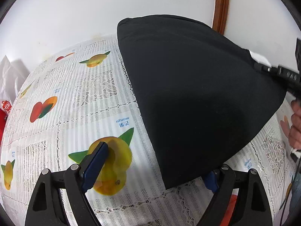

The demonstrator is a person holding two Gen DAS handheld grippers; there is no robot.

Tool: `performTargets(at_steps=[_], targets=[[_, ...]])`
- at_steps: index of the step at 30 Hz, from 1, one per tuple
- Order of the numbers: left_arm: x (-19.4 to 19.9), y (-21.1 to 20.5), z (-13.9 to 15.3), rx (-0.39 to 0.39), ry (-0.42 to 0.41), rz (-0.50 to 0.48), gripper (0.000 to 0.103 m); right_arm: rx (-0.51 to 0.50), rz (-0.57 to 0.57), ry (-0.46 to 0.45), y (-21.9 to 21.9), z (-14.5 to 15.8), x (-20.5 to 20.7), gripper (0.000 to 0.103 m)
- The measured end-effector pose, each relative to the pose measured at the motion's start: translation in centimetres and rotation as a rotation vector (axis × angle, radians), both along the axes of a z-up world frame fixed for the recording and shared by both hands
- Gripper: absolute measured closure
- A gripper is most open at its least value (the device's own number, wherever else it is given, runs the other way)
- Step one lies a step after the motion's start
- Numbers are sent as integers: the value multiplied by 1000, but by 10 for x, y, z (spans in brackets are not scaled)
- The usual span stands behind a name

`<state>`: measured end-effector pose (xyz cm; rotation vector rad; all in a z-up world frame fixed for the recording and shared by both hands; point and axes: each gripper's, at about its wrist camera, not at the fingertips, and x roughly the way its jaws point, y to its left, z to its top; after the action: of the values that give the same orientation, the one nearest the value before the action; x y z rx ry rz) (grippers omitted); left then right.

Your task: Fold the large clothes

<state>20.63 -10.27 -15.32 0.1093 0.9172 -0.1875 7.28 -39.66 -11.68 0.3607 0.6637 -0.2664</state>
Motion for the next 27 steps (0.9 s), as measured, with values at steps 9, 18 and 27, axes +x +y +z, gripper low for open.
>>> performTargets(at_steps=[9,18,27], targets=[[-5,14,4,-63,25,-29,17,-166,-43,106,15,27,-44,68],[-21,24,8,-128,35,-49,27,-145,30,200,20,4,-77,67],[-24,17,12,-137,44,-56,50,-59,-14,200,9,-21,-49,67]])
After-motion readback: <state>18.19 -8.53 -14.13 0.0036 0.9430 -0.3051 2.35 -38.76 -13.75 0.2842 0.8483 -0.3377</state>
